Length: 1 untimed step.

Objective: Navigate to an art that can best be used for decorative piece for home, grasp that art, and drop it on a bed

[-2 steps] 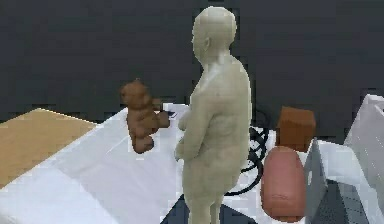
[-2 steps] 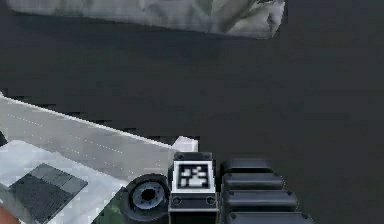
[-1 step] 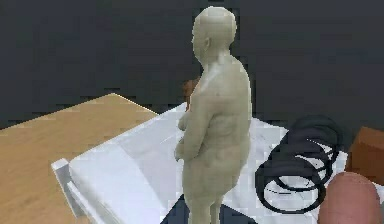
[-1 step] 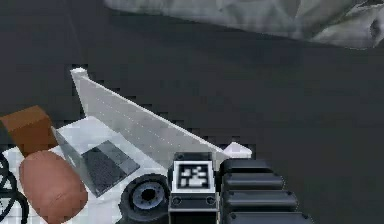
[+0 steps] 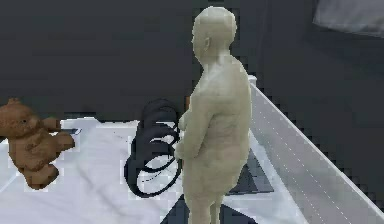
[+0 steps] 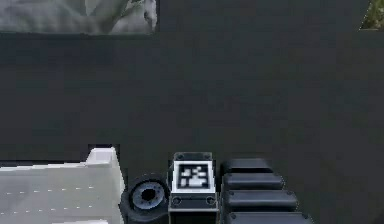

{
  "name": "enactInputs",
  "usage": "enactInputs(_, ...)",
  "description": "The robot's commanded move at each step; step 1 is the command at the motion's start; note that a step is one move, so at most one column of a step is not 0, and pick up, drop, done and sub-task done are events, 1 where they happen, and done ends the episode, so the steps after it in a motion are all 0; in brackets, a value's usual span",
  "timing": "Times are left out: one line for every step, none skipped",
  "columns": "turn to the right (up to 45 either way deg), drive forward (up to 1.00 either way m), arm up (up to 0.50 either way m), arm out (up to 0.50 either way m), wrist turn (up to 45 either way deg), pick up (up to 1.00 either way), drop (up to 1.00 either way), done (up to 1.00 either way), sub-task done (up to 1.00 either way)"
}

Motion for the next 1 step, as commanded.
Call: enactInputs(18.0,0.00,0.00,0.00,0.0,0.00,0.00,0.00,0.00)
